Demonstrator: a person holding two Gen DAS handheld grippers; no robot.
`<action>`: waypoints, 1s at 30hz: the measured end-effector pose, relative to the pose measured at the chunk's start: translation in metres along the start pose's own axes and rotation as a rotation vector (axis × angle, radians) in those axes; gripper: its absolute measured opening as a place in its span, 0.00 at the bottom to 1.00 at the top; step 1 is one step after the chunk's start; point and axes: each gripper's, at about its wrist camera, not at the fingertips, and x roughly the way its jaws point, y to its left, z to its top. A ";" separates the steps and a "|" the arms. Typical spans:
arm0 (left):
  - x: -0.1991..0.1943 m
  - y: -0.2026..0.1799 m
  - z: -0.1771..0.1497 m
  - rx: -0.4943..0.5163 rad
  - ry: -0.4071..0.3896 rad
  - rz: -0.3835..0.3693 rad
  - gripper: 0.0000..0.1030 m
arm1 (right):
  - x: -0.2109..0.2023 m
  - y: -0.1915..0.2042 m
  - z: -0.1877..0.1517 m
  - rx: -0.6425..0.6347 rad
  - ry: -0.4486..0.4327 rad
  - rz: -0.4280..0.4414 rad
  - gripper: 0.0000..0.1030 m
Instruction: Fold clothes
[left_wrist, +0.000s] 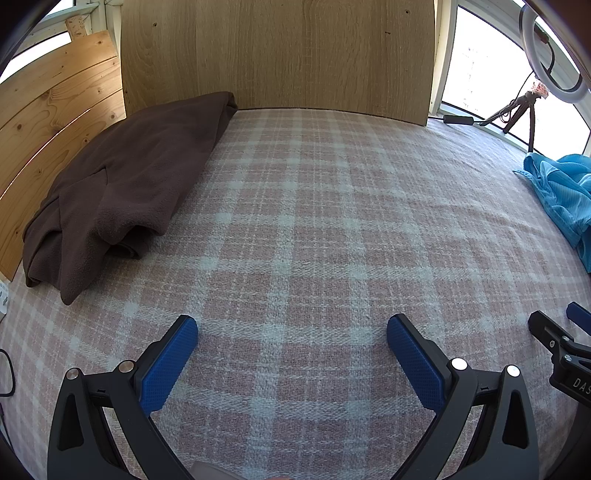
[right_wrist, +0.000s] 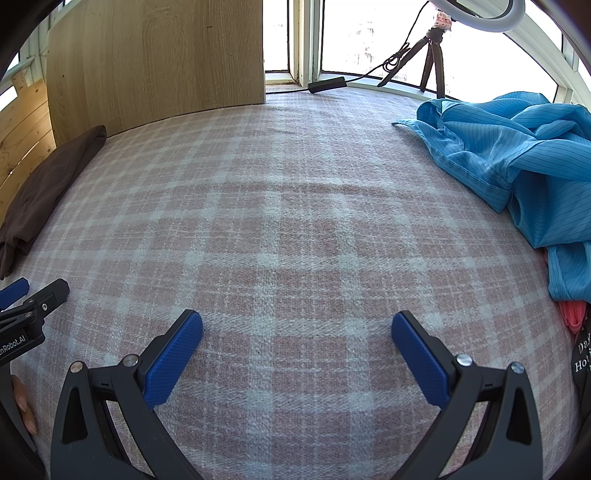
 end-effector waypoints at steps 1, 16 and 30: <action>0.000 0.000 0.000 0.000 0.000 0.000 1.00 | 0.000 0.000 0.000 0.000 0.000 0.000 1.00; -0.002 -0.004 0.000 -0.002 -0.002 0.003 1.00 | 0.001 0.000 0.000 0.000 0.000 0.000 1.00; 0.001 0.001 0.001 -0.014 -0.002 0.022 1.00 | 0.004 0.000 -0.001 -0.003 0.014 0.003 1.00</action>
